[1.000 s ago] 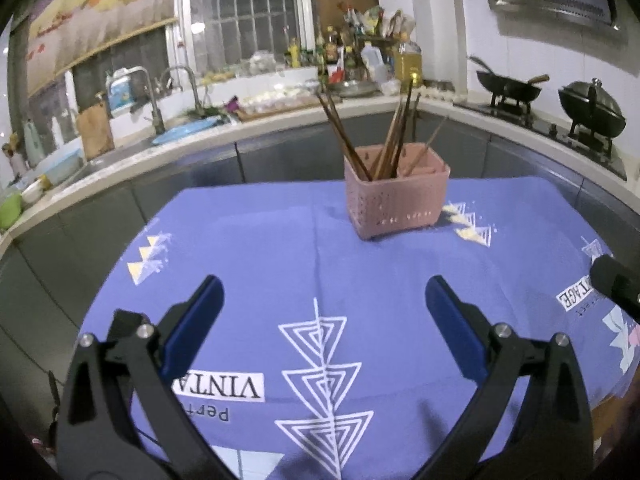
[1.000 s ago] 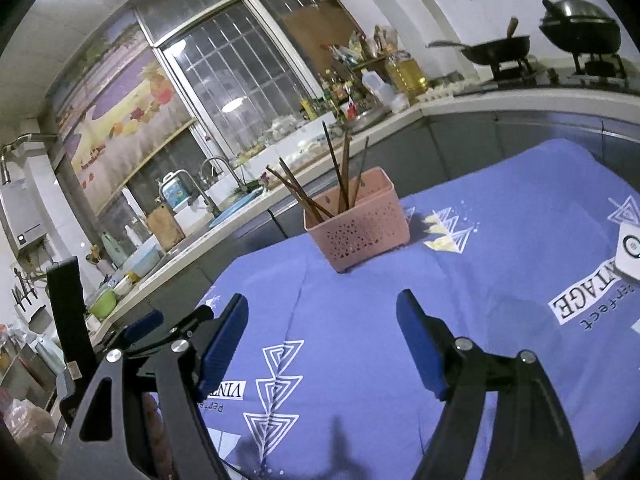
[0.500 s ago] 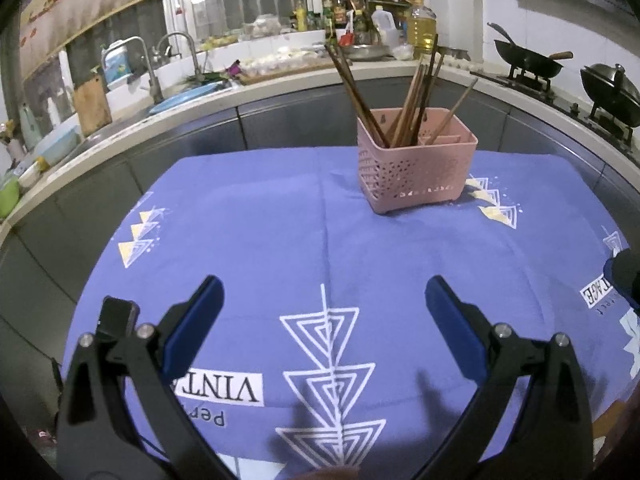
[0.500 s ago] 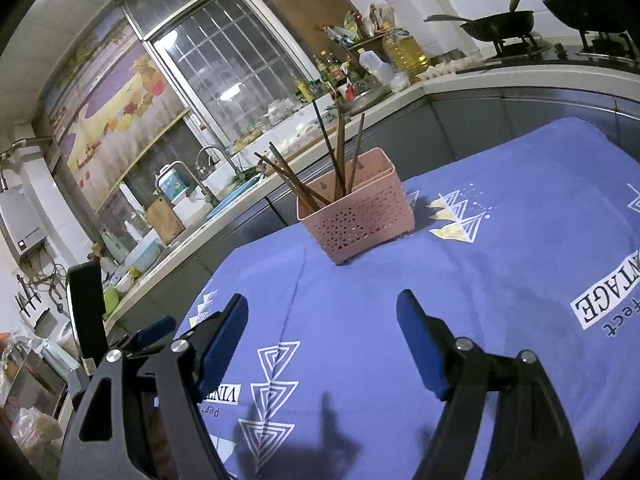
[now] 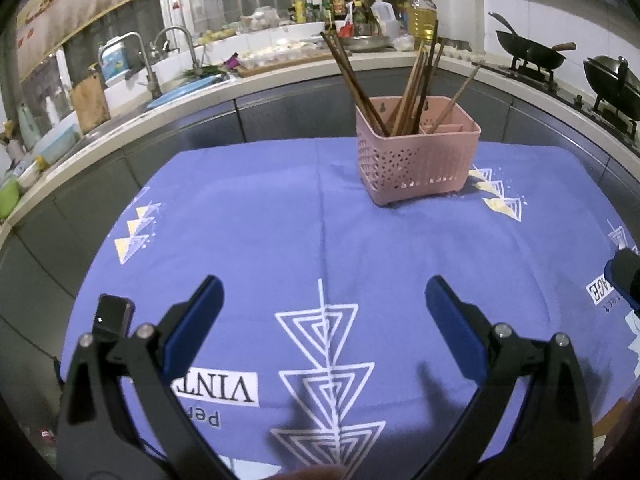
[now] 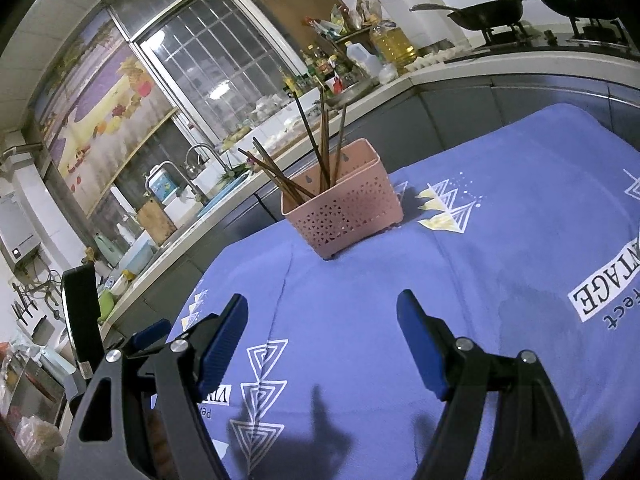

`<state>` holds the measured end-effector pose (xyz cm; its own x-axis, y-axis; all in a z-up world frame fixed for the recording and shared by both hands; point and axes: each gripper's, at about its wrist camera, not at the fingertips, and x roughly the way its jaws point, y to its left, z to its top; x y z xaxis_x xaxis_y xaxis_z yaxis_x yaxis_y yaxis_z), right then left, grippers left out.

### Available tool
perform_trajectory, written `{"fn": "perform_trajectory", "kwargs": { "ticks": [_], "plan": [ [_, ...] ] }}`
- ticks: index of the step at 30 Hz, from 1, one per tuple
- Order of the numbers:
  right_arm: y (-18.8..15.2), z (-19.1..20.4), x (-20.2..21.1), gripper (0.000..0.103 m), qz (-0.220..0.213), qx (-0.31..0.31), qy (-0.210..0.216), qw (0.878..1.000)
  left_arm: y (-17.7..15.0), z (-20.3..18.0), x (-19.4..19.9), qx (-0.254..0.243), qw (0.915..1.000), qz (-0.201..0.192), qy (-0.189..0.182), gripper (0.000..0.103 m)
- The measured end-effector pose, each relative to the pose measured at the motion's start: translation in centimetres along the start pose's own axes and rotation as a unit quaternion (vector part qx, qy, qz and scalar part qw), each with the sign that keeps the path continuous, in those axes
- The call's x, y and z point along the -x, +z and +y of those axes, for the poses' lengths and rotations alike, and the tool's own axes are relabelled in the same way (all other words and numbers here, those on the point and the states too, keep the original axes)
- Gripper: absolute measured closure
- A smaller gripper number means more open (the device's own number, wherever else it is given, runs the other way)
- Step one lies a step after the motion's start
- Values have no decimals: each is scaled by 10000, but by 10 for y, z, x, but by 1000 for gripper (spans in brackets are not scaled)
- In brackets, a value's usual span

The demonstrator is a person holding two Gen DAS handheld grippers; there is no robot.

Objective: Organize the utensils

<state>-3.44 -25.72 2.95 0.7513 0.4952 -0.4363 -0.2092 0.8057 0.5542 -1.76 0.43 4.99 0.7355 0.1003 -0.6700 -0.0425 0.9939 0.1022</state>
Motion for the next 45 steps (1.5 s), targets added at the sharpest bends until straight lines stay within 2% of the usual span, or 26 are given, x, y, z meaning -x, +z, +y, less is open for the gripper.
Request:
{"fn": "perform_trajectory", "kwargs": {
  "ticks": [26,35,45],
  "plan": [
    [-8,-1,1,26,8,-11,-44,10000,-10,1,1,74,9999,100,108,6],
    [-12,0,4,26,-102,48,-284,9995,-11,-1,-4,71,9998,156,126,6],
    [-13,-2,1,26,-17,-17,-301,9995,-12,-2,-9,41,9997,186,130,6]
  ]
}}
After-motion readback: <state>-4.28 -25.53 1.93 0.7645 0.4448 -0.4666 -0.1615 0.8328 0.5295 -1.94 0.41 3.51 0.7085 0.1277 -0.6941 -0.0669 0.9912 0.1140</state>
